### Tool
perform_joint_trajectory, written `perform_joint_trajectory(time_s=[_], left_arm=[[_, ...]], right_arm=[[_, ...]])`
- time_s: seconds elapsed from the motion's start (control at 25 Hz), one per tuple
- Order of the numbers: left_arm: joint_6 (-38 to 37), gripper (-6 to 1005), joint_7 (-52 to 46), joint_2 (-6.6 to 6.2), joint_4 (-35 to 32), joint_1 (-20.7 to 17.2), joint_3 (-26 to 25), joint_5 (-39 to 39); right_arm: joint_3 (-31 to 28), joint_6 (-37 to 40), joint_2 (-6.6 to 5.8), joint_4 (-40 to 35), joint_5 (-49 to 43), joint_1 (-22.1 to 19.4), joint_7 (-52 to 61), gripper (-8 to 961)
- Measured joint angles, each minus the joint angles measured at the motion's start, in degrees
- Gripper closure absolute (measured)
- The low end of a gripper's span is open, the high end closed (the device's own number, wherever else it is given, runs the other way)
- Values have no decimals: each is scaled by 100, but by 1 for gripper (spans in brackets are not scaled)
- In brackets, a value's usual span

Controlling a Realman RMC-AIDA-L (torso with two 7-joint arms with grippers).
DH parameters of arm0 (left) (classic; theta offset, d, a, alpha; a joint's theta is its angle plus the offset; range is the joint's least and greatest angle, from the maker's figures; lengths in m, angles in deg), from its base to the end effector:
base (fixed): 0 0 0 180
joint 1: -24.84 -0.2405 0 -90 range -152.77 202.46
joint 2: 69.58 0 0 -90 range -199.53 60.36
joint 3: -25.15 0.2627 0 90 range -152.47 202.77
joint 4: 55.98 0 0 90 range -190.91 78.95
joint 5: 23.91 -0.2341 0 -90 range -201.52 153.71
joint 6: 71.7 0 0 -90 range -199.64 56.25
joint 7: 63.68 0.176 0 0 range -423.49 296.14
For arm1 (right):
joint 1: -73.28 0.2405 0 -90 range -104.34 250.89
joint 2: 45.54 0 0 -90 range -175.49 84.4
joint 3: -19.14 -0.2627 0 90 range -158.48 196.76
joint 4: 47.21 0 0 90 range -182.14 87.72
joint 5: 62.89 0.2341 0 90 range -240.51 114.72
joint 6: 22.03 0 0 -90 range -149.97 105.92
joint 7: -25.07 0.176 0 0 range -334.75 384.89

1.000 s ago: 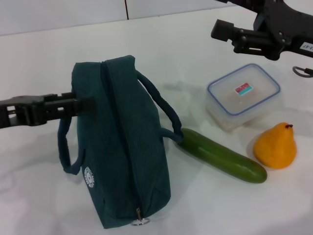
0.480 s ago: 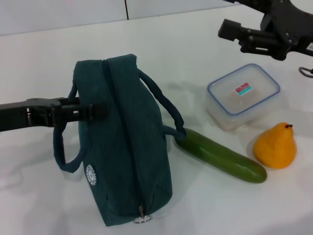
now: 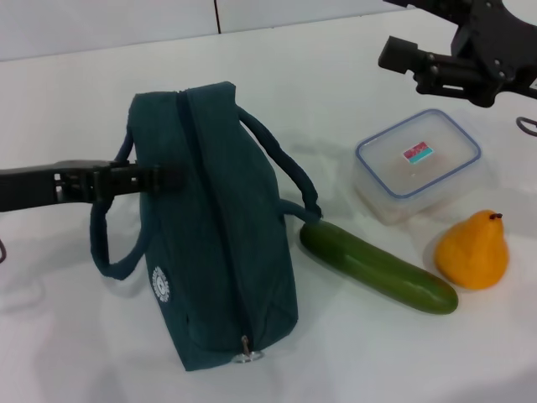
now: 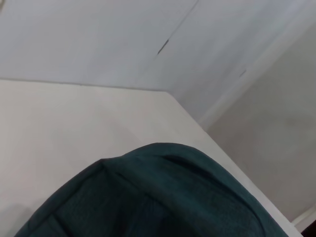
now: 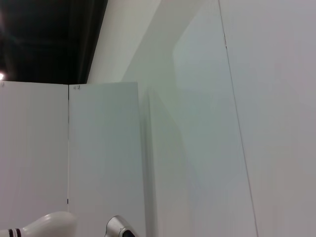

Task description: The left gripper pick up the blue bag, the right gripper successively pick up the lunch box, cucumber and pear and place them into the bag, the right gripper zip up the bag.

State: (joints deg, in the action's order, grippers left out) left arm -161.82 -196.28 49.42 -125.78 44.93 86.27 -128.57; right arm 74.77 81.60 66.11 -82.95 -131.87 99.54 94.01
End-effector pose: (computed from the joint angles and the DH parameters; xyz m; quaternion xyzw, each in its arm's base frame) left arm -0.2038 0.3523 0.0095 -0.8740 -0.4276 -0.2241 0.0553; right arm 0.2070 0.3520 0.0618 -0.8575 0.0418 0.4909 0.1484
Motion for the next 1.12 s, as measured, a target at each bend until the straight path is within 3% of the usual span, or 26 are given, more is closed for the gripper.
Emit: perform_joint_trajectory(time_s=[0.04,0.36,0.56,0.8,1.0,1.12], left_arm=[[-2,201,62,4,33,6,-44,2],[-43,504,361,1,261,137,-86,9],[-137,648,864,24,288,187,-97,25],[-5,789,1177,48,814,408,-326,114],[275,831,1455,40,1274,578,-349,64],[290,858,1675,48,1296,597,-339,76]], right_arm=[[0,-1,-2,0,0,-3,-12,85],[0,-60,1,66,-1,-27,-96,85],[0,-198,78,99,-25,-156,-105,85],[-10,-235,183,180,-10,-449,-94,85],[-174,-412,327,485,49,-658,-168,85],[-273,-398,353,1143,284,-743,-402,85]])
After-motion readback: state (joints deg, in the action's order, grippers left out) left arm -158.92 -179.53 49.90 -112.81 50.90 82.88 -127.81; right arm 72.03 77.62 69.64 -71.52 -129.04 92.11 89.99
